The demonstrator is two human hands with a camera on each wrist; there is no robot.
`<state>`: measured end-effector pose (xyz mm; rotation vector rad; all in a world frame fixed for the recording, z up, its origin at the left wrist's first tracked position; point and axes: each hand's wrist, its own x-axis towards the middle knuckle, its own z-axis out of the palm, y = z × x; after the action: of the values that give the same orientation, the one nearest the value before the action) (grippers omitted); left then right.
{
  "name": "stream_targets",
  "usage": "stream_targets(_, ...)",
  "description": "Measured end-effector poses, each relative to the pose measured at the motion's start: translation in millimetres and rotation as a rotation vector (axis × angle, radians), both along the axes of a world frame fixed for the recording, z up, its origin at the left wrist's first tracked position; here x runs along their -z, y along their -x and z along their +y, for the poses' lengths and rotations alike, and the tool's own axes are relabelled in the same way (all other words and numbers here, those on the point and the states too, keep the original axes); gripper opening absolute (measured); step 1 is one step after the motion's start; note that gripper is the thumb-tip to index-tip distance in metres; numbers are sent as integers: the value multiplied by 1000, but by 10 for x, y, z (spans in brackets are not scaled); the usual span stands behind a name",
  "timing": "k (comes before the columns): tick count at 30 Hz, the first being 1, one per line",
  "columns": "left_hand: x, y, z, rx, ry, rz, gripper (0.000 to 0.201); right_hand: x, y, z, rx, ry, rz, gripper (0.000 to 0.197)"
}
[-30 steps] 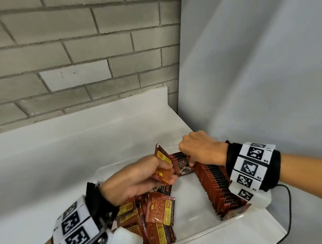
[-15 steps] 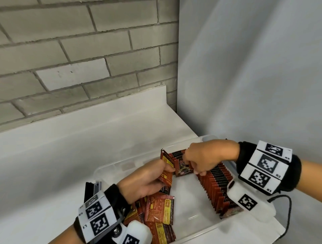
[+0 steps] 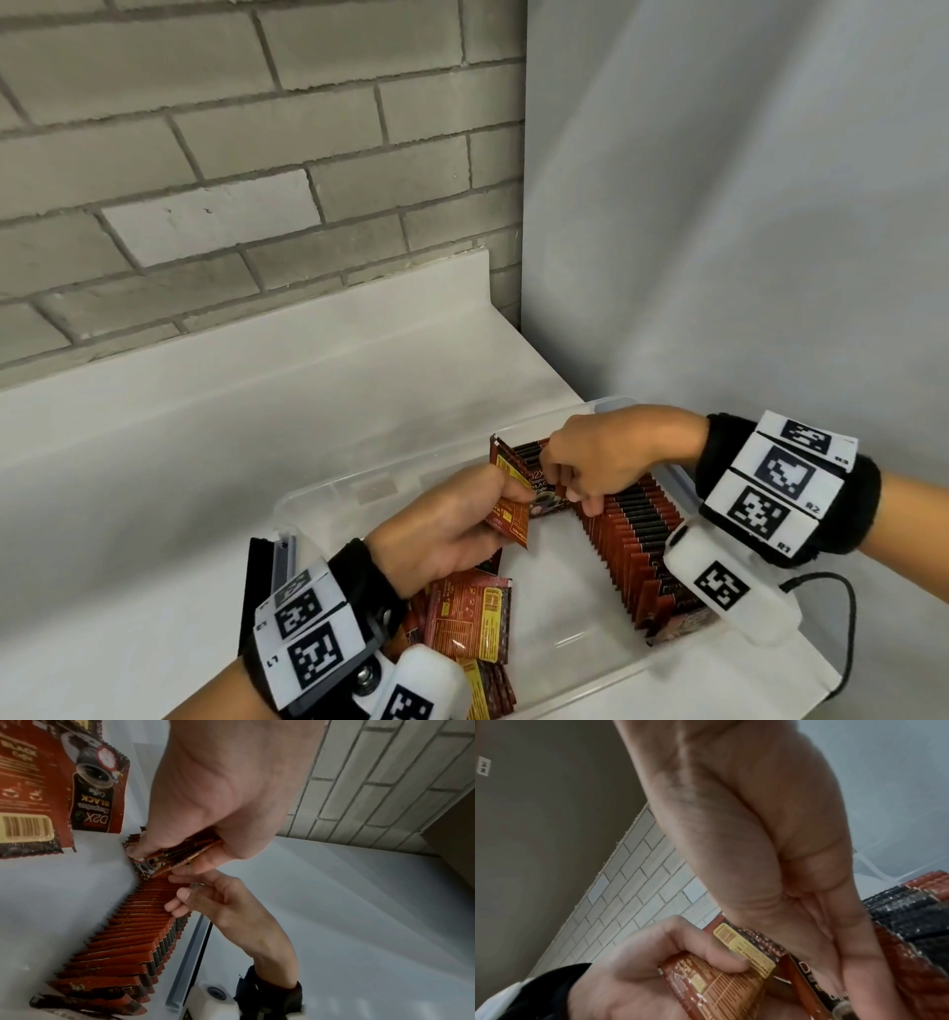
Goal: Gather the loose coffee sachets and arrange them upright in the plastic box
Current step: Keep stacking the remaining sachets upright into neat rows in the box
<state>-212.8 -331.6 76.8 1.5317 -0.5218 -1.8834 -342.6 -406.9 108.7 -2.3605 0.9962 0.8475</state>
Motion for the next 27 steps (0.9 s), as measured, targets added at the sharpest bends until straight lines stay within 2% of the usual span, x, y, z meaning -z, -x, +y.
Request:
stream_targets(5,-12,-37,19,48,15,-44,18,-7,13,-20,35,-37,-28,35)
stream_targets(9,-125,-235,87,96,67,-99,16,-25,129,-61,97,-133,-108,27)
stream_targets(11,-227,-356,91,114,134,-105,16,-72,198,-98,170,-216,-213,24)
stream_targets(15,-361,-519,-56,94,297,-71,27,-164,252,-166,363,-381,-524,19)
stream_targets(19,-373,-527,-237,25,442,-40,30,-146,189,-128,522,-477,-787,38)
stream_targets(22,-285,-469,-329,27,514,-51,39,-64,143,-72,633,-476,-931,40)
stream_targets(27,-114,-369,-394,-38,530,22,20,65,121,-46,767,-408,-1056,23)
